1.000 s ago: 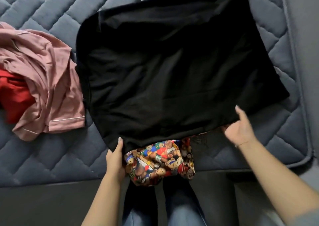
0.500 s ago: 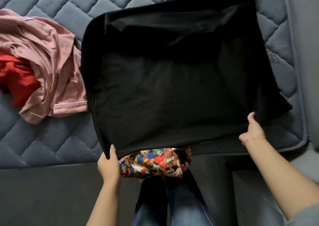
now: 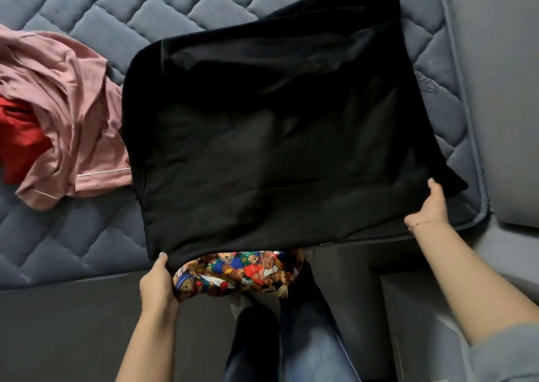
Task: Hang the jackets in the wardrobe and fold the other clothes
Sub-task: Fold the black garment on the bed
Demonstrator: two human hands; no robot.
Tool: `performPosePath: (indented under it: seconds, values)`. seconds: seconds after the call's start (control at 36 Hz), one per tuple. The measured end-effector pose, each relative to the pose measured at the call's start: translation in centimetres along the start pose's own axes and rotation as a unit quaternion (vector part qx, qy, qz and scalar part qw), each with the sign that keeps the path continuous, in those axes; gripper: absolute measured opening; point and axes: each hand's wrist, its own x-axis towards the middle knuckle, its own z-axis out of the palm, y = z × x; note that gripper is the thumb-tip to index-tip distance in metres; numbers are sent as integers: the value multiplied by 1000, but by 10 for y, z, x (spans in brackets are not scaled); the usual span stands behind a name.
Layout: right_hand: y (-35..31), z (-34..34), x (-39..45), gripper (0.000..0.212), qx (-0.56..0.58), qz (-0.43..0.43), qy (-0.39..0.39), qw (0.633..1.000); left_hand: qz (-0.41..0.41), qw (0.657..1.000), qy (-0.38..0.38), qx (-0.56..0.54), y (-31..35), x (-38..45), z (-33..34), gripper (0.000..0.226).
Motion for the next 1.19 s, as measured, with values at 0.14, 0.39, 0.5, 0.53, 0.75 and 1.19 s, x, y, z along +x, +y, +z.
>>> performPosePath:
  seconds: [0.14,0.39,0.5,0.53,0.75,1.19]
  values:
    - [-47,27,-15,18,37,-39,-51,997,-20,984,-151,-87,59,-21,2,26]
    - [-124,129,7,24,27,-66,-165,984,-49,928,-314,-195,185,-1,58,37]
    - [-118,159,22,43,-24,-44,-200,978,48,914,-277,-293,193,28,85,27]
    - [-111,161,20,43,-45,-45,-201,978,67,918,-274,-278,189,33,90,31]
    - [4,136,-29,23,-57,-90,-54,993,294,955,10,39,102,61,58,35]
    - [156,179,-74,35,-151,10,-34,988,299,949,-80,58,118,110,27,12]
